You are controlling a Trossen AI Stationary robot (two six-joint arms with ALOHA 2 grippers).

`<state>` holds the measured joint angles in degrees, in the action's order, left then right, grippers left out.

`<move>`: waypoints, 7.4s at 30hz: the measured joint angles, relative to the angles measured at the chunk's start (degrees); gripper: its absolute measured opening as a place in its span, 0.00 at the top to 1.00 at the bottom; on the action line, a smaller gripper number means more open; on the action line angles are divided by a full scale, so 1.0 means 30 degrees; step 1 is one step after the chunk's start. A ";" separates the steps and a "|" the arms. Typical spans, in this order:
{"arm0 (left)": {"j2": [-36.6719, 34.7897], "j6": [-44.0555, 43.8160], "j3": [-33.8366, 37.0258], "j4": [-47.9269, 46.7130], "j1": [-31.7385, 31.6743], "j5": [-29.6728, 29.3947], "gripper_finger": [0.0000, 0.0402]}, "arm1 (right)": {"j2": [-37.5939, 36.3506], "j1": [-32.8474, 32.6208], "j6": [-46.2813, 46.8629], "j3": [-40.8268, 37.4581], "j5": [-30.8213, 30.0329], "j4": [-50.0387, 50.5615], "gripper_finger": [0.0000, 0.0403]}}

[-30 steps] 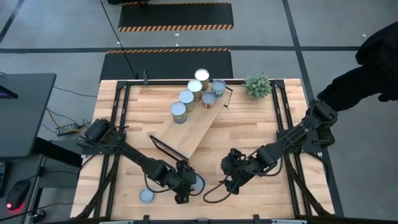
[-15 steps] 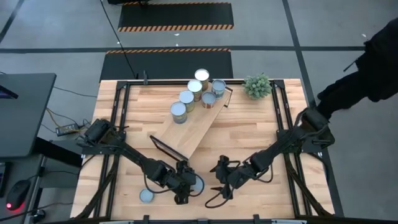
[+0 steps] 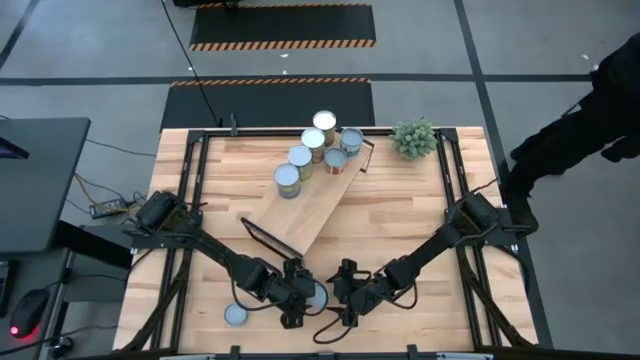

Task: Pick and place cans onto a shelf
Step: Put the canned peas on the shelf

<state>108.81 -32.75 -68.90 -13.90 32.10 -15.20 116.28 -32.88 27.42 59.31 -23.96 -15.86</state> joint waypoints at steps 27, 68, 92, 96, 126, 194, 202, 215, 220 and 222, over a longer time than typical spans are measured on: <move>-0.0821 -0.0403 -0.0007 0.0321 0.0290 0.0066 0.38 | -0.0182 0.0910 -0.1922 0.0167 0.2088 -0.1453 0.28; -1.1566 0.1783 -0.0015 -0.6439 -0.0729 0.1504 0.49 | -1.1585 1.0345 -0.6080 0.0167 0.6155 0.9626 0.28; -1.2451 0.3029 -0.0015 -0.7442 -0.2284 0.2018 0.49 | -1.0619 1.2329 -0.7214 0.0182 0.6009 0.8860 0.09; -1.2451 0.2807 -0.0015 -0.7469 -0.2266 0.2022 0.49 | -1.0787 1.2349 -0.7587 0.0193 0.5840 0.8620 0.07; -1.2444 0.3030 -0.0015 -0.7844 -0.2266 0.0958 0.49 | -1.1982 0.8485 -0.5853 0.2294 -0.0205 1.5733 0.14; -1.2429 0.2650 -0.0007 -0.8134 -0.2375 0.0648 0.49 | -1.0575 0.8888 -0.6157 0.0671 0.2420 0.6729 0.14; -1.2432 0.2797 -0.0007 -0.8266 -0.2390 0.0642 0.49 | -0.8406 0.8896 -0.6526 0.2054 0.2873 0.7115 0.14; -1.2437 0.2767 -0.0010 -0.8320 -0.2390 0.0646 0.49 | -0.7692 0.8954 -0.4914 0.4396 -0.1211 1.3504 0.23; -1.2437 0.2767 -0.0015 -0.8316 -0.2390 0.0648 0.49 | -0.7682 0.8922 -0.4213 0.5176 -0.2008 1.5043 0.26; -1.2437 0.2767 -0.0015 -0.8317 -0.2390 0.0647 0.49 | -0.7701 0.8778 -0.4345 0.5544 -0.2181 1.5256 0.27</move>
<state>71.50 -24.45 -68.95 -38.86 24.93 -13.26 93.18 -6.55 14.39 75.94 -30.50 29.91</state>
